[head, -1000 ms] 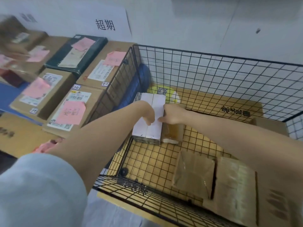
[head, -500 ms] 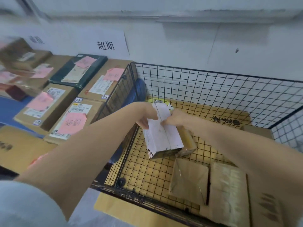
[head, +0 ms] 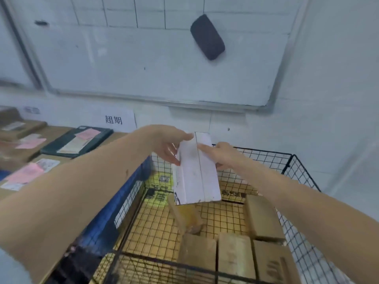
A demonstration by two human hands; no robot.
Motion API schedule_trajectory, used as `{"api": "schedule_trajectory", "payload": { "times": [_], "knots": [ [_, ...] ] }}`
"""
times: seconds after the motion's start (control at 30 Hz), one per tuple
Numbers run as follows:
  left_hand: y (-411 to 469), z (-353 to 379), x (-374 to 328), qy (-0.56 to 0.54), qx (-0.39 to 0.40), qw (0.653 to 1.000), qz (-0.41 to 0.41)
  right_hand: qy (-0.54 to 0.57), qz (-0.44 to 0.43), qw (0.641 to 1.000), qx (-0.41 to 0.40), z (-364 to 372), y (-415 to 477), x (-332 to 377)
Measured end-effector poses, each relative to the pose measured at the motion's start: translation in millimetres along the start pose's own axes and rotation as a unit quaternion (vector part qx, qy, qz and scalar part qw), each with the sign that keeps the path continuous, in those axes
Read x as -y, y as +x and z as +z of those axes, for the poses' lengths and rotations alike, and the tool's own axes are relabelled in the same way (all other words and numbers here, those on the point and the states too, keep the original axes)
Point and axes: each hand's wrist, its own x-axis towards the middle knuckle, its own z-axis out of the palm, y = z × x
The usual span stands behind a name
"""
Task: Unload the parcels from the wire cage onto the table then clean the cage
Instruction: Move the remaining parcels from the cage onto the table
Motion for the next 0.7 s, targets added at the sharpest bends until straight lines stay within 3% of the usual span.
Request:
{"api": "schedule_trajectory", "payload": {
  "times": [0.3, 0.53, 0.7],
  "knots": [
    [-29.3, 10.5, -59.6, -0.03, -0.101, 0.985, 0.135, 0.058, -0.077, 0.978, -0.185, -64.1, -33.4, 37.1],
    [-15.1, 23.8, -67.1, -0.104, -0.131, 0.955, 0.244, 0.276, -0.017, 0.941, -0.196, -63.4, -18.4, 39.4],
    [3.0, 12.1, -52.4, -0.115, -0.096, 0.965, 0.218, 0.234, -0.044, 0.956, -0.17, -48.2, -6.9, 24.3]
  ]
}}
